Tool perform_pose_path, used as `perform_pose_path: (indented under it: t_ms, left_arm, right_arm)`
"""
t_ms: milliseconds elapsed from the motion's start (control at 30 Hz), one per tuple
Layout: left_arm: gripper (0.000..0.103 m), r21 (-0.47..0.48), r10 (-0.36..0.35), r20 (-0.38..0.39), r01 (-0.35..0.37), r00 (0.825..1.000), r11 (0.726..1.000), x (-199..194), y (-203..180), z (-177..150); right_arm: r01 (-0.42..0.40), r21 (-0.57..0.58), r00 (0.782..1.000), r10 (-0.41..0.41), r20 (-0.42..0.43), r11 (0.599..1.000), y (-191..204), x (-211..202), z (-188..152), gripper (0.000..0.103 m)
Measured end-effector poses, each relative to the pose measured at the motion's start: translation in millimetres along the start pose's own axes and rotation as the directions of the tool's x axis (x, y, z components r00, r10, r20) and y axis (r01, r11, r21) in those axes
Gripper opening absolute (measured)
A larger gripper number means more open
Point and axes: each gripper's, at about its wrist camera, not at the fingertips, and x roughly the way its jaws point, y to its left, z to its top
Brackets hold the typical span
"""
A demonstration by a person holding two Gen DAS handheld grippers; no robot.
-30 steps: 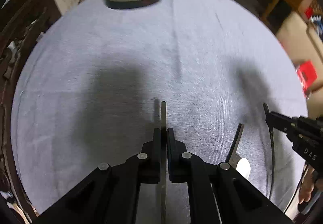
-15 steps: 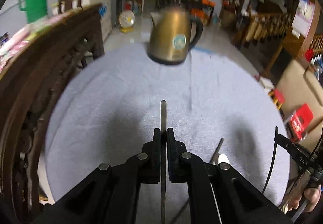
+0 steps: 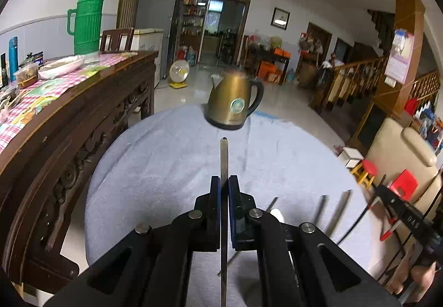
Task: Organize utensils
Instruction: 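Lift the chopsticks and spoon with both grippers and carry them over the cup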
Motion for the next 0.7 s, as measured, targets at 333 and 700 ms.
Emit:
perform_pose_path:
  t_ms: [333, 700]
  left_arm:
    - [0.005, -0.017, -0.028, 0.079, 0.029, 0.996, 0.999, -32.0, -9.5, 4.4]
    - [0.005, 0.033, 0.102, 0.099, -0.106, 0.99, 0.994, -34.4, -23.9, -11.2]
  right_arm:
    - [-0.02, -0.011, 0.995, 0.021, 0.095, 1.0, 14.8, -45.5, 8.6, 0.007]
    - [-0.054, 0.009, 0.994, 0.053, 0.095, 0.998, 17.7, -61.6, -3.1, 0.007]
